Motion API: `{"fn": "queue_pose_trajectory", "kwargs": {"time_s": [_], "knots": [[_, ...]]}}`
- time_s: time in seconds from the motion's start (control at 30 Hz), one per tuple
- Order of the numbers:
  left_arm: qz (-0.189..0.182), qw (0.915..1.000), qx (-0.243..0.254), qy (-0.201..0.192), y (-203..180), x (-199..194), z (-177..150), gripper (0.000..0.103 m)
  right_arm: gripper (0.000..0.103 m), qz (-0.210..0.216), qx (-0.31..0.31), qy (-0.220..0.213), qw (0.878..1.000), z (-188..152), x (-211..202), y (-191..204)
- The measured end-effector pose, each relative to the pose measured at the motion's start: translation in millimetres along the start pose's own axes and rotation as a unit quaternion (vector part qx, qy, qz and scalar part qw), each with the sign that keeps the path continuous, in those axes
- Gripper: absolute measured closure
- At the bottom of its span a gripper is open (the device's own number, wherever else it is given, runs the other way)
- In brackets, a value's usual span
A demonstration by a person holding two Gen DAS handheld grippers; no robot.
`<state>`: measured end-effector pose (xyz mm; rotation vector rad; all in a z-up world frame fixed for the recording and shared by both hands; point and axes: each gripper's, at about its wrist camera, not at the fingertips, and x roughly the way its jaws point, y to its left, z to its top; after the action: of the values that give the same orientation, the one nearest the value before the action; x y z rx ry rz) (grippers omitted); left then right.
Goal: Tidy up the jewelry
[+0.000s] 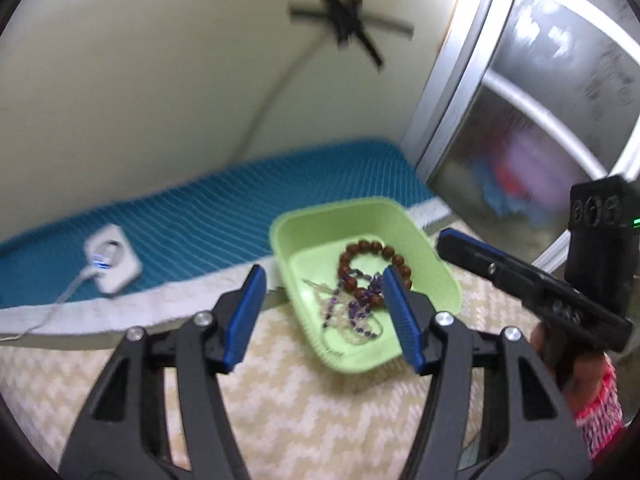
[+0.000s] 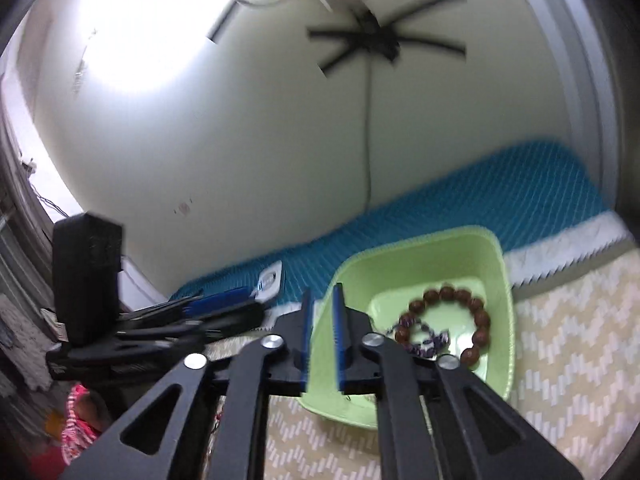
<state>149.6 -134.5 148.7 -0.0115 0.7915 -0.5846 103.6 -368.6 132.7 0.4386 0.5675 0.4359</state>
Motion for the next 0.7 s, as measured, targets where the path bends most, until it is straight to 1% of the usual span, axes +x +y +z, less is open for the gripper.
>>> {"fn": "queue_pose_trajectory", "kwargs": {"time_s": [0.03, 0.07, 0.1, 0.13, 0.17, 0.2, 0.23, 0.27, 0.3, 0.33, 0.37, 0.4, 0.47, 0.5, 0.6, 0.7], "knots": [[0.003, 0.9998, 0.001, -0.018, 8.6, -17.9, -3.2, 0.045, 0.068, -0.002, -0.007, -0.019, 1.000, -6.2, -10.4, 8.9], [0.011, 0.9991, -0.002, -0.042, 22.2, -44.9, -14.8, 0.045, 0.041, 0.011, -0.008, -0.038, 0.999, -15.4, -19.0, 15.5], [0.016, 0.9982, -0.008, -0.058, 34.0, -62.0, -23.2, 0.045, 0.039, 0.025, -0.008, -0.045, 0.999, -22.5, -22.0, 18.9], [0.024, 0.9972, -0.016, -0.069, 46.1, -77.2, -34.2, 0.045, 0.039, 0.039, -0.010, -0.035, 0.999, -31.5, -20.1, 23.3], [0.033, 0.9964, -0.023, -0.074, 55.4, -85.7, -43.3, 0.045, 0.039, 0.051, -0.013, -0.005, 0.999, -45.5, -12.4, 29.3], [0.050, 0.9949, -0.039, -0.079, 71.0, -97.3, -60.7, 0.045, 0.039, 0.055, -0.015, 0.013, 0.998, -54.3, -4.7, 34.7], [0.061, 0.9936, -0.054, -0.079, 83.5, -102.7, -75.1, 0.045, 0.046, 0.060, -0.023, 0.029, 0.997, -67.5, 2.9, 40.8], [0.066, 0.9928, -0.066, -0.075, 93.0, -106.1, -86.2, 0.045, 0.060, 0.060, -0.038, 0.048, 0.996, -81.9, 11.5, 49.2], [0.072, 0.9919, -0.080, -0.069, 103.3, -108.6, -102.3, 0.045, 0.067, 0.057, -0.050, 0.062, 0.995, -91.2, 17.6, 56.4], [0.077, 0.9908, -0.091, -0.064, 111.0, -110.2, -117.1, 0.045, 0.078, 0.057, -0.066, 0.081, 0.993, -104.6, 26.2, 65.0], [0.082, 0.9899, -0.100, -0.058, 117.1, -110.7, -130.4, 0.045, 0.084, 0.062, -0.074, 0.095, 0.991, -112.6, 33.0, 71.7], [0.086, 0.9889, -0.109, -0.052, 123.3, -110.3, -145.9, 0.045, 0.086, 0.068, -0.083, 0.116, 0.987, -125.3, 40.8, 79.7], [0.089, 0.9878, -0.119, -0.045, 129.9, -108.5, -167.5, 0.045, 0.092, 0.064, -0.108, 0.154, 0.980, -146.6, 54.6, 94.8], [0.089, 0.9876, -0.123, -0.040, 131.3, -107.5, -178.6, 0.045, 0.093, 0.063, -0.119, 0.165, 0.977, -153.0, 57.6, 100.7], [0.086, 0.9869, -0.135, -0.020, 137.2, -99.9, -206.3, 0.045, 0.095, 0.062, -0.141, 0.188, 0.970, -169.7, 64.1, 113.1], [0.080, 0.9875, -0.136, -0.009, 137.0, -97.0, -221.9, 0.045, 0.095, 0.055, -0.161, 0.198, 0.965, -177.4, 68.4, 124.9]]}}
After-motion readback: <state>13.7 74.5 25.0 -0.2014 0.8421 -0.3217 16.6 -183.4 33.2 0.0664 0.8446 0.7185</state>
